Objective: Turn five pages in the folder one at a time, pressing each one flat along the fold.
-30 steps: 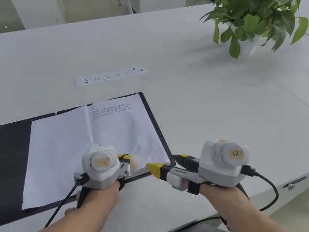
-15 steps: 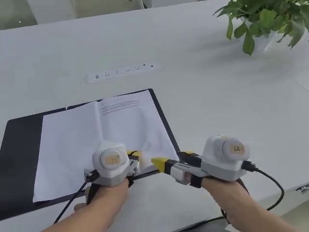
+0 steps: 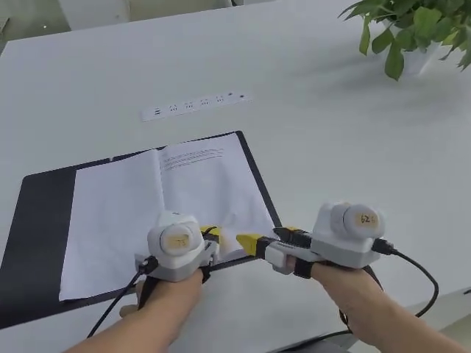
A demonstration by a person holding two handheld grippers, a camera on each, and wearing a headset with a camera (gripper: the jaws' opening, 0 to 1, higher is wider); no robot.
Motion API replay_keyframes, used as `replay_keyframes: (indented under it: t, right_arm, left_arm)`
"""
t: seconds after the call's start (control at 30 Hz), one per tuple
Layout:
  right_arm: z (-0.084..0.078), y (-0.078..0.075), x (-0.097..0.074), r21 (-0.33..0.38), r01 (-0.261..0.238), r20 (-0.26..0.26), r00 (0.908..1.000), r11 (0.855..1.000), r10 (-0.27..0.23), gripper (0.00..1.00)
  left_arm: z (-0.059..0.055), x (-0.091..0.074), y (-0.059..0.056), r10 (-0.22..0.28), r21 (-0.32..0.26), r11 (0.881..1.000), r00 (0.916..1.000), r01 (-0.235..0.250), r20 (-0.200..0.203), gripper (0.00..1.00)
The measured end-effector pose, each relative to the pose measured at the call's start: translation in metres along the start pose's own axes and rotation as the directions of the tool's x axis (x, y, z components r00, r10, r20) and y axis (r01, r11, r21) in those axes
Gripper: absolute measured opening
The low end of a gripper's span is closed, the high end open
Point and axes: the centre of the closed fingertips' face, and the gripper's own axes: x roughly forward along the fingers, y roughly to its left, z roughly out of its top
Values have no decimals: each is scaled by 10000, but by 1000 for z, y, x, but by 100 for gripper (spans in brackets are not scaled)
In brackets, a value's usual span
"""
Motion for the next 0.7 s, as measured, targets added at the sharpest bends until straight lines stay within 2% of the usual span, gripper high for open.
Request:
replay_keyframes:
  t: [0.17, 0.43, 0.7]
  right_arm:
    - [1, 0, -2, -33, 13, 57, 10000, 10000, -13, 50]
    - [-1, -5, -3, 99, 102, -124, 9999, 9999, -101, 44]
    - [-6, -8, -4, 379, 148, -178, 9997, 9992, -141, 43]
  left_arm:
    - [0, 0, 0, 17, 11, 10000, 10000, -17, 20, 0]
    - [0, 0, 0, 23, 64, 10000, 10000, -23, 14, 0]
    - [0, 0, 0, 52, 32, 10000, 10000, -52, 35, 0]
